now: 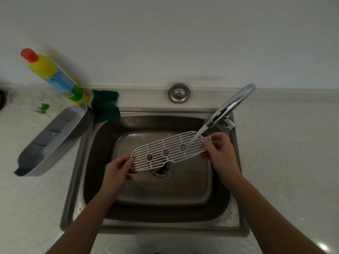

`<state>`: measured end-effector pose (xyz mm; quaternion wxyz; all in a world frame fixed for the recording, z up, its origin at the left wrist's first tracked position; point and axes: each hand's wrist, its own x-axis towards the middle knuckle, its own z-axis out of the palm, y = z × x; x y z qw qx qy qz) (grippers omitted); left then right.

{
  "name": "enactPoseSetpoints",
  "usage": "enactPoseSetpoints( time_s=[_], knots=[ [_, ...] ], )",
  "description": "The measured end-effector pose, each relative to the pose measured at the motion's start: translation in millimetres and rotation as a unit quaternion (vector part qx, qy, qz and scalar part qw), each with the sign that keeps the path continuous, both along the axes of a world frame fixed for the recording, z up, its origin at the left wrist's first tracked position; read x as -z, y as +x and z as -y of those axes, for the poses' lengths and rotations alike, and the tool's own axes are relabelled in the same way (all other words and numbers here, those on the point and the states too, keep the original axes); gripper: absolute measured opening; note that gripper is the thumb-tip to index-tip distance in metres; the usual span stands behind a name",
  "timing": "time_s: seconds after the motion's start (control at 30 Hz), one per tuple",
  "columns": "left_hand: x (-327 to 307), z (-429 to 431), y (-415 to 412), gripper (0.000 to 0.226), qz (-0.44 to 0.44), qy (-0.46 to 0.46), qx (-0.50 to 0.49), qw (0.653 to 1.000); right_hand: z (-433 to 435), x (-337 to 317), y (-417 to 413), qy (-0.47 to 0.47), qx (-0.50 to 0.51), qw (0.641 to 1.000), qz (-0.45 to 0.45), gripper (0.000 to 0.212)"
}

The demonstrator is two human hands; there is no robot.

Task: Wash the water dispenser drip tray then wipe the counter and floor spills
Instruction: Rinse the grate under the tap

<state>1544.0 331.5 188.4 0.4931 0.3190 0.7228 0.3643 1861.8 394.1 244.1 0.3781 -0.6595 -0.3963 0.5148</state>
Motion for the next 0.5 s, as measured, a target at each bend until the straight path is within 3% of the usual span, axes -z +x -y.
enactPoseSetpoints(
  time_s=[0.2, 0.37, 0.5],
  knots=[
    [1.3, 10.1, -5.0, 0.016, 0.051, -0.008, -0.059, 0.997, -10.9, -9.3, -26.8, 0.038, -0.037, 0.998, 0.015, 0.006],
    [2.1, 10.8, -11.6, 0.019, 0.109, 0.005, -0.098, 0.989, 5.9, -1.0, -20.2, 0.097, -0.047, 0.979, 0.173, 0.006],
    [-5.9, 0.0, -7.4, 0.023, 0.112, 0.031, -0.055, 0.992, 19.3, 5.4, -5.5, 0.028, 0.027, 0.999, 0.014, 0.019]
  ],
)
